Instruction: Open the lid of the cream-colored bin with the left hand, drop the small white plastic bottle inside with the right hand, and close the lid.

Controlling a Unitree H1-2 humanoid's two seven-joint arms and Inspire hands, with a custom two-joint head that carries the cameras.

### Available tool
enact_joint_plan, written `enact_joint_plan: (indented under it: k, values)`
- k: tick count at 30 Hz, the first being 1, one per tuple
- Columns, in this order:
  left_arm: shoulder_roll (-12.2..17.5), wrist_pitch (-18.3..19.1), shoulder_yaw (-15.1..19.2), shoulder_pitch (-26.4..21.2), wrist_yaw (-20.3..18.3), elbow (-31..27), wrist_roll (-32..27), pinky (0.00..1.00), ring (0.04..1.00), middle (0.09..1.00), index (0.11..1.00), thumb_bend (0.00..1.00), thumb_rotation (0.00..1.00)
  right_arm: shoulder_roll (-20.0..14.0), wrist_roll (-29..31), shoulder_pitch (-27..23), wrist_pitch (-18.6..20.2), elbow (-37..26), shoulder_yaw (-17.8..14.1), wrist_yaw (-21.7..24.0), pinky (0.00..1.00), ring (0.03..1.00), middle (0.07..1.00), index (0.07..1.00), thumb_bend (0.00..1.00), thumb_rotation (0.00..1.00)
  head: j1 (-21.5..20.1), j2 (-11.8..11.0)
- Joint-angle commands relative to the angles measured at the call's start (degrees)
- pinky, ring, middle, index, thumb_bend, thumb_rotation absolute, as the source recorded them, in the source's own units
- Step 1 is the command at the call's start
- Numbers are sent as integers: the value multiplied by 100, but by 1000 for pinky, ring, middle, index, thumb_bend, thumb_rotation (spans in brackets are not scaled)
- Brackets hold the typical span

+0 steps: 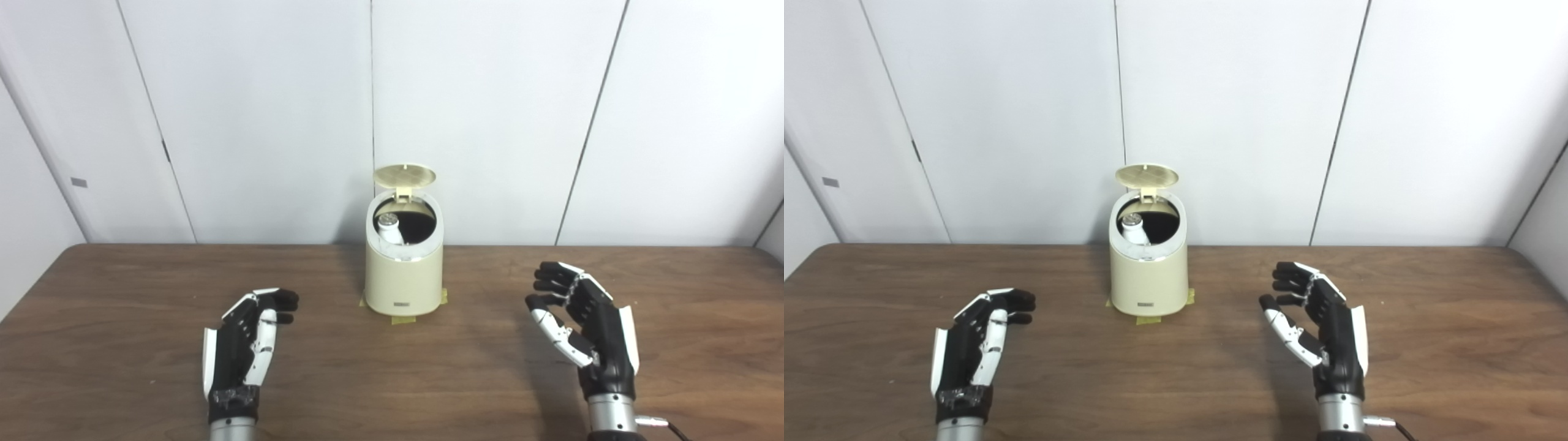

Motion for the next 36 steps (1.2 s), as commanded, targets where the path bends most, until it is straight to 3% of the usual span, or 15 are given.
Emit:
enact_joint_plan:
  k: [1, 5, 9, 12, 15, 18, 22, 25, 28, 31, 36]
  values:
    - [53, -95, 6, -164, -24, -150, -8, 592, 630, 622, 588, 174, 660, 72, -59, -175, -116, -112, -11, 36, 554, 632, 648, 642, 263, 199, -22, -8]
    - [110, -14, 11, -184, -88, -214, -66, 598, 640, 633, 606, 184, 661, 122, -68, -213, -209, 1, -4, 30, 553, 628, 644, 640, 267, 185, -70, -20]
    - [168, 245, -57, -280, -157, -520, 43, 678, 721, 712, 698, 225, 680, 157, -125, -252, -268, 83, -12, 15, 559, 639, 664, 657, 263, 218, -13, -38]
    - [275, 500, -114, -467, -232, -793, 273, 725, 768, 760, 753, 326, 858, 180, -189, -276, -310, 157, 1, -9, 560, 647, 670, 659, 266, 249, -5, -45]
    - [413, 804, -156, -817, -365, -1069, 411, 769, 808, 791, 789, 455, 975, 211, -188, -304, -394, 261, 4, -18, 557, 648, 669, 656, 267, 259, 15, -42]
    - [576, 1372, -210, -1228, -568, -1359, 574, 853, 861, 833, 831, 591, 998, 232, -204, -337, -480, 405, 6, -20, 555, 645, 664, 654, 269, 261, 42, -57]
    - [809, 2270, -356, -1980, -779, -1728, 1291, 973, 933, 891, 890, 624, 1000, 269, -189, -348, -491, 453, 16, 4, 553, 641, 661, 648, 273, 221, 46, -56]
    - [887, 2707, -484, -2409, -842, -1837, 1759, 953, 932, 893, 896, 638, 1000, 258, -223, -363, -531, 504, 29, 10, 559, 647, 665, 652, 265, 196, 44, -62]
    - [917, 3137, -654, -2853, -1002, -1854, 2141, 938, 939, 902, 890, 692, 1000, 269, -231, -362, -500, 497, 37, 12, 564, 648, 665, 652, 276, 236, 42, -84]
    - [1049, 3556, -946, -3345, -1357, -1764, 2526, 991, 989, 931, 892, 770, 1000, 266, -209, -343, -462, 477, 53, 57, 580, 658, 670, 657, 277, 257, 39, -83]
    - [1203, 4061, -1515, -4028, -2042, -1586, 3155, 1000, 1000, 932, 868, 782, 1000, 227, -310, -344, -559, 534, 111, 60, 567, 652, 664, 653, 272, 276, 18, -76]
